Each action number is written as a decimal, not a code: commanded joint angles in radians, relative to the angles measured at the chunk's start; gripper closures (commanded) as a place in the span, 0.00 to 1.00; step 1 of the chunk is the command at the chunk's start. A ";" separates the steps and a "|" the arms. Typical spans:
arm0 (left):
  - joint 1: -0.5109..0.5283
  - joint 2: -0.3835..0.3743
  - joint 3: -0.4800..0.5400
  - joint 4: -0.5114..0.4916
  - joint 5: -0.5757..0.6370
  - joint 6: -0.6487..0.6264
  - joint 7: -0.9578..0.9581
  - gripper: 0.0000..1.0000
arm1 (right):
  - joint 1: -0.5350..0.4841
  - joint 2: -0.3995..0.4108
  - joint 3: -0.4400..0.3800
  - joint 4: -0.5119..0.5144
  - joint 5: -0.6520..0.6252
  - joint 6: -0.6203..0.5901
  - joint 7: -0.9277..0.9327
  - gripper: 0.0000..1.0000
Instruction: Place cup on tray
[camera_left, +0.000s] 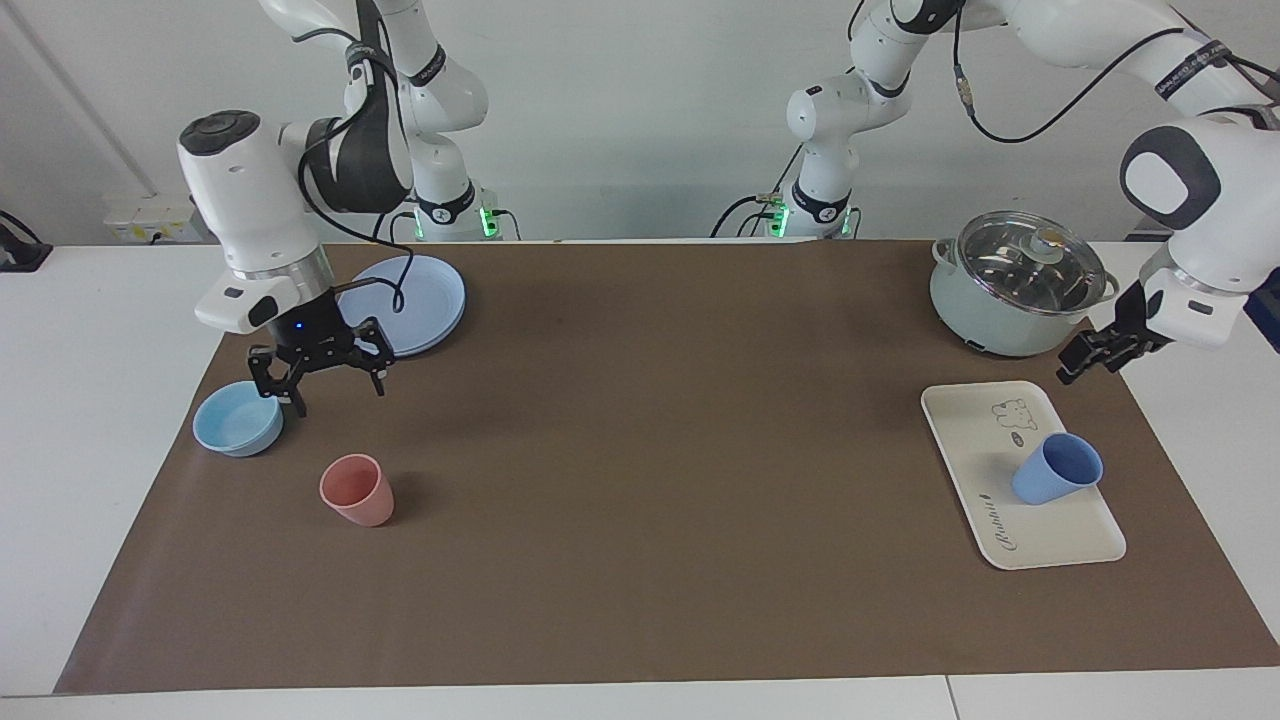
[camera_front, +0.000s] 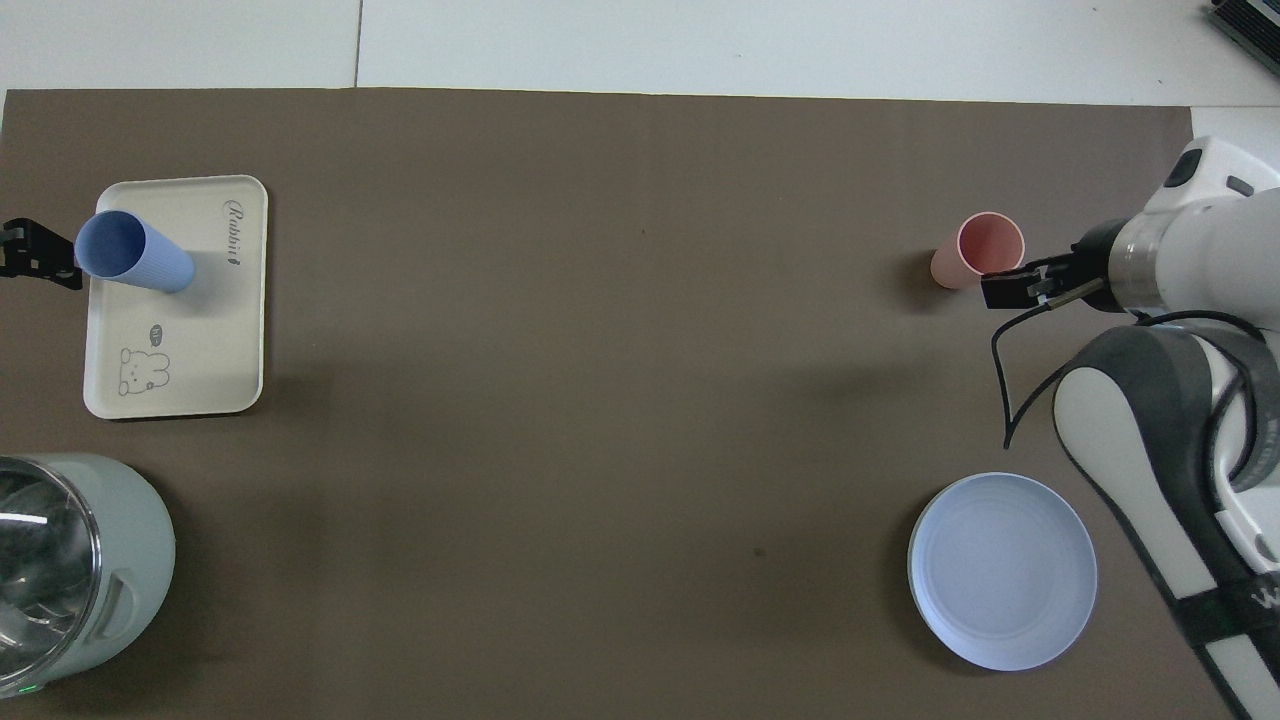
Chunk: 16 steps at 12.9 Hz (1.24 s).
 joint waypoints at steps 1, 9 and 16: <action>-0.100 -0.080 0.009 0.006 0.050 -0.101 -0.009 0.18 | 0.004 -0.055 0.005 0.066 -0.038 -0.166 0.137 0.00; -0.209 -0.199 0.000 -0.048 0.021 -0.207 -0.006 0.00 | -0.057 -0.095 -0.010 0.334 0.030 -0.655 0.225 0.00; -0.192 -0.203 0.006 -0.050 -0.129 -0.093 0.021 0.00 | -0.056 -0.102 -0.007 0.335 0.024 -0.705 0.224 0.00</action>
